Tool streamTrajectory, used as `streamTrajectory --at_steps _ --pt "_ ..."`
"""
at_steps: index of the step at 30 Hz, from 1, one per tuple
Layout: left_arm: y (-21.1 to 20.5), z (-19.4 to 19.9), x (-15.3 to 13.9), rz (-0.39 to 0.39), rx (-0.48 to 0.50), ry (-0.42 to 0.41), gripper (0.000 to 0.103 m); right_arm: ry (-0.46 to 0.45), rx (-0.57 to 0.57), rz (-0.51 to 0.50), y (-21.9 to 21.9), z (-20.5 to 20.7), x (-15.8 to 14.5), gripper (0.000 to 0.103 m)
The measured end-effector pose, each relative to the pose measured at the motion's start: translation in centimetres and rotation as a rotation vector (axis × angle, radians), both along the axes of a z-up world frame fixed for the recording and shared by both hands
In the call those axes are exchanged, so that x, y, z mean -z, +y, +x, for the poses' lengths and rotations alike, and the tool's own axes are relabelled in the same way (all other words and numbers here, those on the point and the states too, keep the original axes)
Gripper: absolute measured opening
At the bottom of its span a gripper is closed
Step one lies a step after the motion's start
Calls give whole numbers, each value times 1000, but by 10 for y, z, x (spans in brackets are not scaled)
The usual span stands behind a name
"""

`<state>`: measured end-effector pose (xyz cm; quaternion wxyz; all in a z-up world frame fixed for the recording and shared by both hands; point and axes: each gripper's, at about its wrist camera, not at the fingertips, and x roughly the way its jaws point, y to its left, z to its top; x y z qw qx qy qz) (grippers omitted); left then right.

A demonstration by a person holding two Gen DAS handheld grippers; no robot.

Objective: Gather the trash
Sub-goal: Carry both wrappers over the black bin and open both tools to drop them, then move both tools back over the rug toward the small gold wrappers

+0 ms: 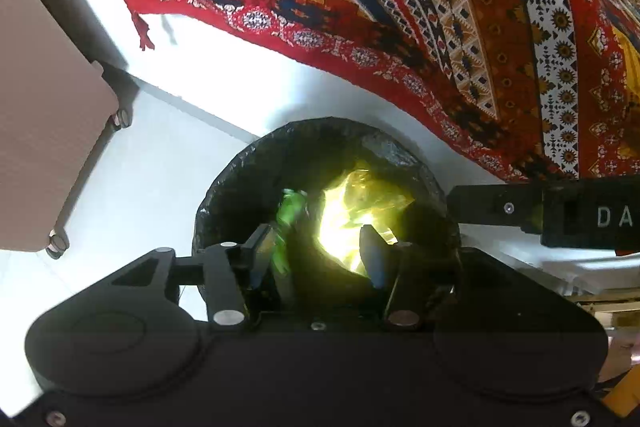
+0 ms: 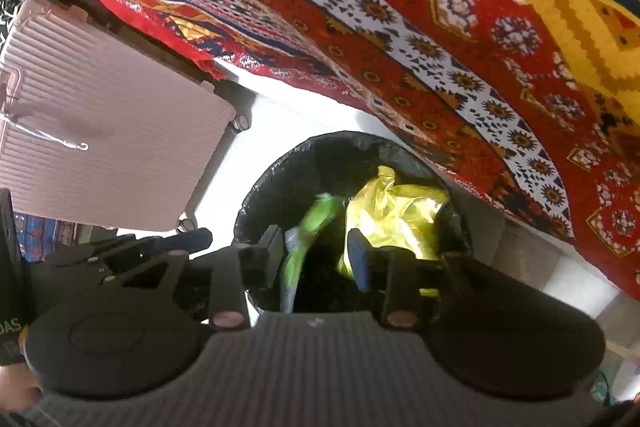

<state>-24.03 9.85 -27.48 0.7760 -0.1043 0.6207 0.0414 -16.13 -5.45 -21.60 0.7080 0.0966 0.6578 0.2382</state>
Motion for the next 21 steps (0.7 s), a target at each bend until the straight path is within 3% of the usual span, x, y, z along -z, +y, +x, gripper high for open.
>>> streamTrajectory --at_steps 4,7,10,15,21 --pt "2 -2 -5 2 -29 1 61 -14 -11 -4 3 -3 -5 55" --pt "2 -6 -16 8 -52 -19 64 -41 -22 -7 3 -5 -16 61" --pt "1 -9 -32 26 -73 -45 74 -69 -17 -4 1 -5 -31 64" --pt "-1 -7 -71 34 -75 -90 78 -105 39 21 -12 -2 -66 67" --pt "-2 9 -136 48 -56 -212 82 -245 95 42 -32 10 -130 74"
